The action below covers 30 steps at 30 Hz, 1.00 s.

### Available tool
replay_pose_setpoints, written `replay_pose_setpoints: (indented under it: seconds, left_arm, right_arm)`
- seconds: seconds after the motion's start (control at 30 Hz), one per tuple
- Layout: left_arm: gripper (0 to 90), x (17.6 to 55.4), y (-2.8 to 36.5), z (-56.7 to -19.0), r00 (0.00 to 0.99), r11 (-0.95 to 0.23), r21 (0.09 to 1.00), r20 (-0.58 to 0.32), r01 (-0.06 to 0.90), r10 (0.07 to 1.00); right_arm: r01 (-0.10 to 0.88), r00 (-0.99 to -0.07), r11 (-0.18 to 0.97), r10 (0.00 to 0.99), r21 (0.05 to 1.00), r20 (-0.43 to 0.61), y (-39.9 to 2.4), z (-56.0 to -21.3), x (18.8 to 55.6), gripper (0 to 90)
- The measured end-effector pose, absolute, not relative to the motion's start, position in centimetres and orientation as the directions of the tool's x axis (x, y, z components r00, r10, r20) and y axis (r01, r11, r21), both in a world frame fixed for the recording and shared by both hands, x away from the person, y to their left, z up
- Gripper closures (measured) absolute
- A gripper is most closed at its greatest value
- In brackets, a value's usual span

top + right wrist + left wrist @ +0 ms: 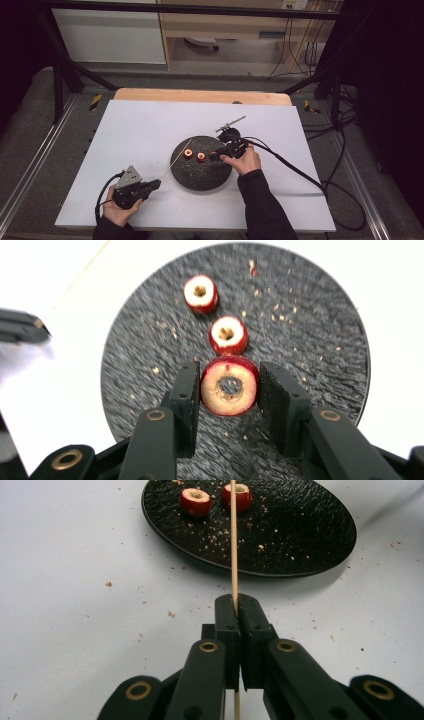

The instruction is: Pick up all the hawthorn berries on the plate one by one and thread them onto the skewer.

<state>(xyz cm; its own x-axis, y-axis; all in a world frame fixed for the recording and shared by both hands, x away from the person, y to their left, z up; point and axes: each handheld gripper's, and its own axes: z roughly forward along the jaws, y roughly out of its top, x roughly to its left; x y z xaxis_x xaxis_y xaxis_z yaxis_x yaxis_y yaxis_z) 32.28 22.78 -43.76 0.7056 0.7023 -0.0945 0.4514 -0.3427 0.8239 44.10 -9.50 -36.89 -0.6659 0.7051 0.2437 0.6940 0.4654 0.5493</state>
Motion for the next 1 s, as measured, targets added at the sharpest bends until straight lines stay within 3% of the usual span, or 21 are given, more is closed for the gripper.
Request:
replay_pose_setpoints:
  seconds: [0.27, 0.6, 1.0]
  left_arm:
    - [88.0, 32.2, 22.7, -43.8, 0.703, -0.33, 0.831, -0.1, 0.448, 0.704]
    - [88.0, 32.0, 22.4, -43.9, 0.699, -0.319, 0.836, -0.104, 0.447, 0.707]
    - [88.0, 31.8, 21.8, -43.9, 0.7, -0.303, 0.848, -0.107, 0.435, 0.706]
  right_arm:
    - [0.678, -0.635, 0.32, 0.709, 0.661, 0.308, -11.1, -36.6, 42.9, 62.4]
    - [0.638, -0.58, 0.041, 0.682, 0.769, 0.445, -12.6, -37.9, 41.2, 62.5]
    - [0.544, -0.566, -0.229, 0.61, 0.807, 0.555, -11.9, -39.1, 40.2, 62.5]
